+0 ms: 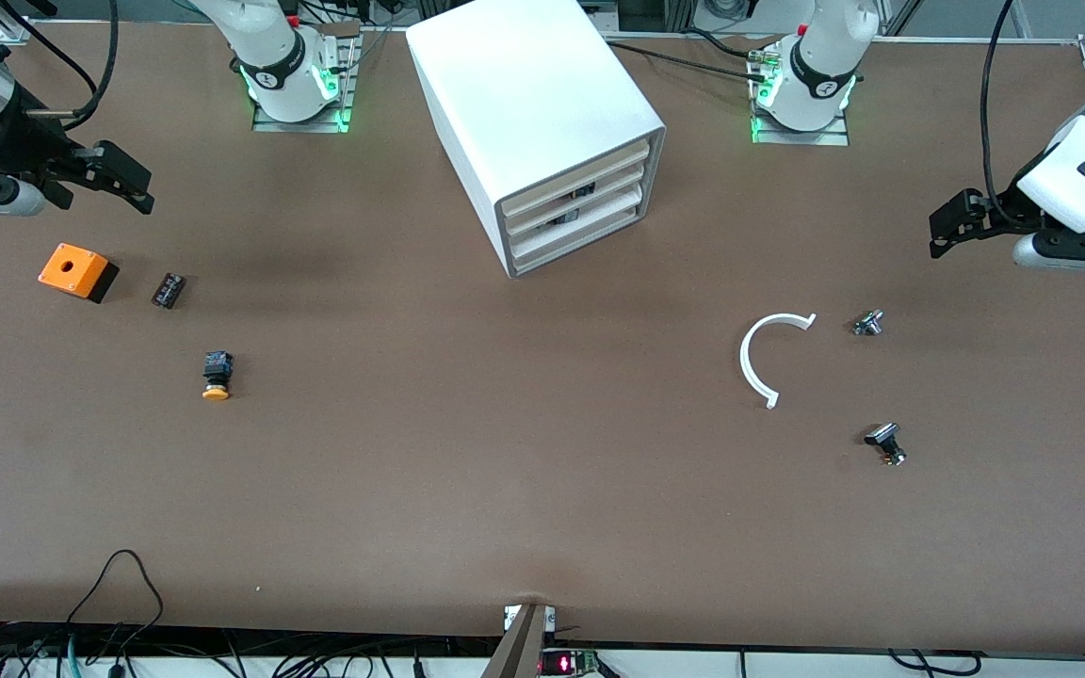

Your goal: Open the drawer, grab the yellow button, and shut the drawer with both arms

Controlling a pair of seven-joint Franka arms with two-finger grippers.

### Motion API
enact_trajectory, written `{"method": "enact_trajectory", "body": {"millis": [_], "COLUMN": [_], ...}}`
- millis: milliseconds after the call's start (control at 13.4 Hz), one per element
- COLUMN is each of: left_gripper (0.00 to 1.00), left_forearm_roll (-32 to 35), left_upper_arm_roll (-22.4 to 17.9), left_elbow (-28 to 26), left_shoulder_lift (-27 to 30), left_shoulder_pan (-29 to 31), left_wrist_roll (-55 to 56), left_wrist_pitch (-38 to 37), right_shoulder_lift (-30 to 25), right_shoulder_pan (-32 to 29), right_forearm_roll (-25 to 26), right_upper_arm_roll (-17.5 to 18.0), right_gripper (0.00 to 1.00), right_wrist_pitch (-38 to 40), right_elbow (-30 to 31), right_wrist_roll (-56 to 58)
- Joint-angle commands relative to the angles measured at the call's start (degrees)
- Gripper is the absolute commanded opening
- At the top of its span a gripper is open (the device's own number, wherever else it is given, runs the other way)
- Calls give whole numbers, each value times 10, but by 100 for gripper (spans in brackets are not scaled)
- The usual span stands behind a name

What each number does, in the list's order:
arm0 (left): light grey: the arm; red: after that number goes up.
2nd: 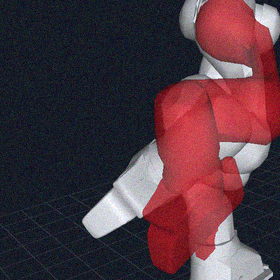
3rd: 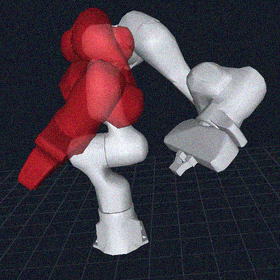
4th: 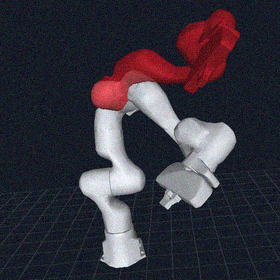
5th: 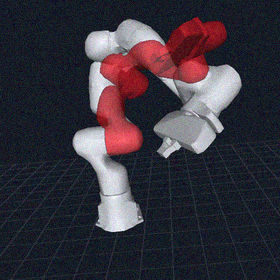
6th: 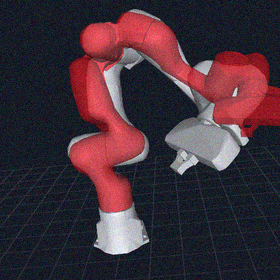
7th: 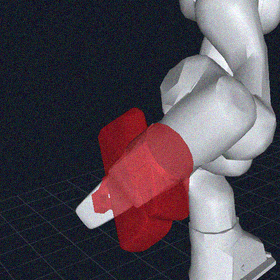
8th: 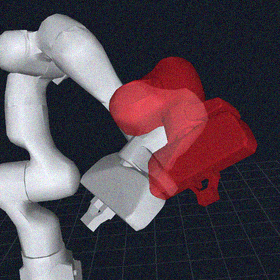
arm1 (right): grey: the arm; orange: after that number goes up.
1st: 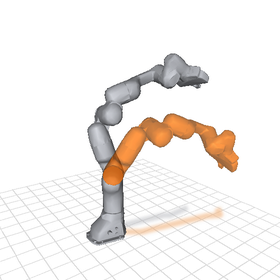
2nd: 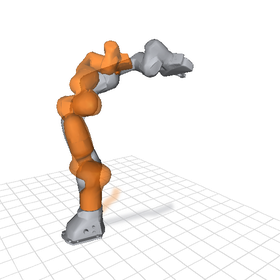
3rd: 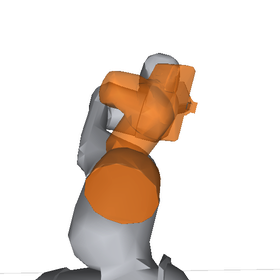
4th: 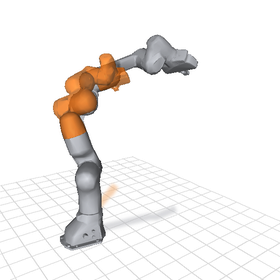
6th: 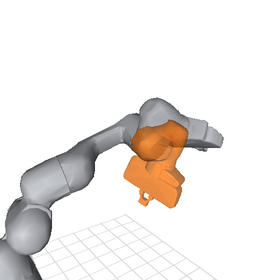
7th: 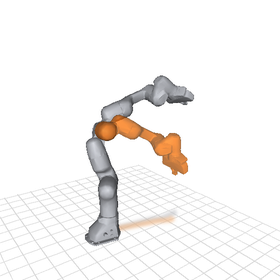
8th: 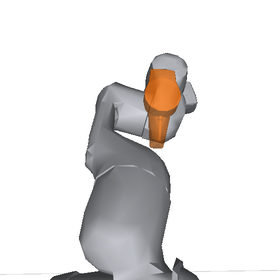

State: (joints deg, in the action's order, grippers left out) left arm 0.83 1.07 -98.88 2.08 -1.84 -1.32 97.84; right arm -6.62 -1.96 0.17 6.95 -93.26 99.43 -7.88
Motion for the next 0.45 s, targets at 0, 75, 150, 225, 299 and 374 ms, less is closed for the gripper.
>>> {"method": "enact_trajectory", "body": {"millis": [0, 75, 150, 225, 299, 374], "left_gripper": [99, 99, 99, 99, 99, 99], "left_forearm_roll": [-10, -10, -10, -10, -9, -10], "left_upper_arm_roll": [0, 0, 0, 1, 1, 1], "left_elbow": [-8, -8, -8, -7, -2, -2], "left_shoulder_lift": [9, 9, 10, 11, 9, 9], "left_shoulder_pan": [-4, -3, -3, -3, -3, -3], "left_wrist_roll": [9, 8, 9, 10, 7, 5], "left_wrist_pitch": [-5, -6, -10, -16, -18, -19], "right_shoulder_lift": [-13, -13, -11, -9, -8, -7], "right_shoulder_pan": [-12, -12, -12, -11, -12, -13], "right_forearm_roll": [6, 6, 7, 7, 4, 5], "right_upper_arm_roll": [7, 7, 6, 6, 5, 3], "right_gripper": [99, 99, 99, 99, 99, 99], "right_wrist_pitch": [-5, -5, -5, -4, -4, -3], "right_elbow": [13, 13, 9, 5, 1, 2], "right_wrist_roll": [13, 12, 16, 20, 23, 25]}}
